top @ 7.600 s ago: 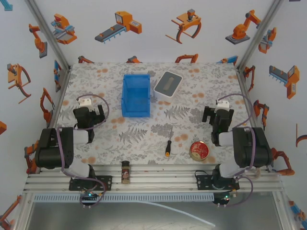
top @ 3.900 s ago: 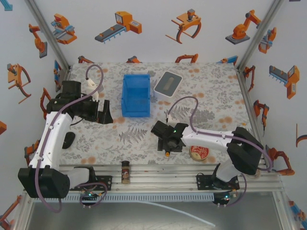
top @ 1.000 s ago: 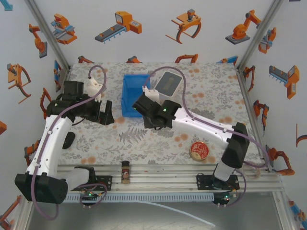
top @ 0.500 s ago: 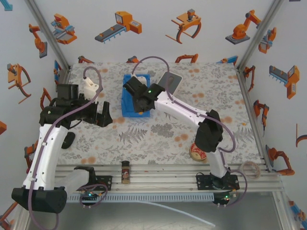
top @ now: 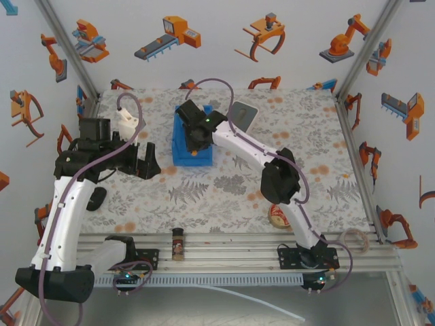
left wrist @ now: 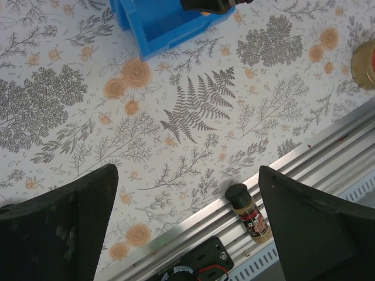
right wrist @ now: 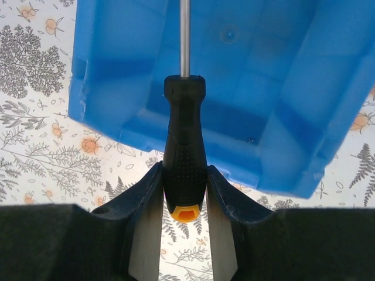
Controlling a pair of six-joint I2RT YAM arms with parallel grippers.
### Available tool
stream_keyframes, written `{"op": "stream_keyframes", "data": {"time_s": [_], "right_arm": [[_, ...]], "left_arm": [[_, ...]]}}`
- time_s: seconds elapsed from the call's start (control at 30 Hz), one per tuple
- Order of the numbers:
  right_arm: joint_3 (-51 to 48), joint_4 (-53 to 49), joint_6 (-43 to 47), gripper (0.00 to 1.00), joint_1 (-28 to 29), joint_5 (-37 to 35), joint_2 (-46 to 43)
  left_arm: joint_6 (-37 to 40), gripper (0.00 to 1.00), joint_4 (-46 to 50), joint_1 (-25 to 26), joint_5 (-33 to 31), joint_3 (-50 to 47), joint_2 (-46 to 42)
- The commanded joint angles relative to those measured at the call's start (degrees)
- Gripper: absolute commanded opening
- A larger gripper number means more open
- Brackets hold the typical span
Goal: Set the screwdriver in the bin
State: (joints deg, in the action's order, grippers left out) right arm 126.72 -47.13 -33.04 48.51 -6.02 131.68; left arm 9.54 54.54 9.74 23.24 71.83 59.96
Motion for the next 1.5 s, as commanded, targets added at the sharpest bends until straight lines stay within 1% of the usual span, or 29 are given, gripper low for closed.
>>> {"op": "stream_keyframes", "data": {"time_s": [0.0, 0.17, 0.6, 1.23, 1.47], "right_arm": [[3.6, 1.3, 2.2, 0.16, -0.1, 2.2, 2.1], [6.1, 1.5, 2.5, 0.16, -0.2, 0.5, 5.2], [9.7, 2.2, 3.2, 0.16, -0.8, 0.4, 11.1], [10.5, 4.1, 3.2, 0.18, -1.7, -0.1, 15.4], [10.6, 4.2, 2.8, 0.21, -2.0, 0.1, 16.5]], "left_arm": [[-0.9, 0.97, 0.9, 0.4, 1.5, 1.8, -0.9], [-0.9, 0.97, 1.0, 0.5, 1.5, 1.6, -1.1], [-1.2, 0.97, 0.2, 0.8, 2.4, 0.9, -1.0], [-1.5, 0.97, -0.2, 1.0, 2.5, 0.8, -1.1], [-1.6, 0.97, -0.4, 1.1, 2.6, 0.8, -1.0]]}}
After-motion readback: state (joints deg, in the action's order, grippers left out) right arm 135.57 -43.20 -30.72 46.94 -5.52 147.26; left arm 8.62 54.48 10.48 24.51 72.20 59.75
